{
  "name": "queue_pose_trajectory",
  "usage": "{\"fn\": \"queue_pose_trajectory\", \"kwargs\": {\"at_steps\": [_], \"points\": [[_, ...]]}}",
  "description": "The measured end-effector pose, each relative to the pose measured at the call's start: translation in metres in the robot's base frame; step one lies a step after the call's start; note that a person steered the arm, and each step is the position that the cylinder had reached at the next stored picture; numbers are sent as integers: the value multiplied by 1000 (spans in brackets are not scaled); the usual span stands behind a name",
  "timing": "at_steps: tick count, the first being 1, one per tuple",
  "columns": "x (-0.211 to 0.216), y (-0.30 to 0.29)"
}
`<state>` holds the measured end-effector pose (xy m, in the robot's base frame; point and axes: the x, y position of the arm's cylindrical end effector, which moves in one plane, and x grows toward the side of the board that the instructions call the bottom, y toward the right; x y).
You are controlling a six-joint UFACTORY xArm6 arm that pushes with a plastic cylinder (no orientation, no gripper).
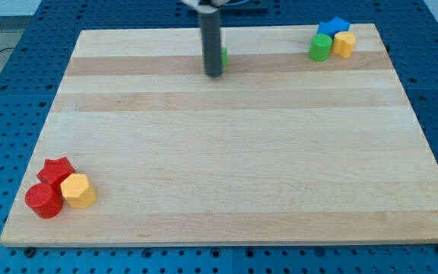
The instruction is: Push the green star into blue triangle
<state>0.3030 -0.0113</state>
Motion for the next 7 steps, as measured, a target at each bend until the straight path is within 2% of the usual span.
{"fn": "queue_pose_trajectory", "kwargs": {"at_steps": [1,2,4,5,6,7], "points": [[-4,22],[14,5],[-3,-40],[-29,-18],[-43,37],[-47,59]]}}
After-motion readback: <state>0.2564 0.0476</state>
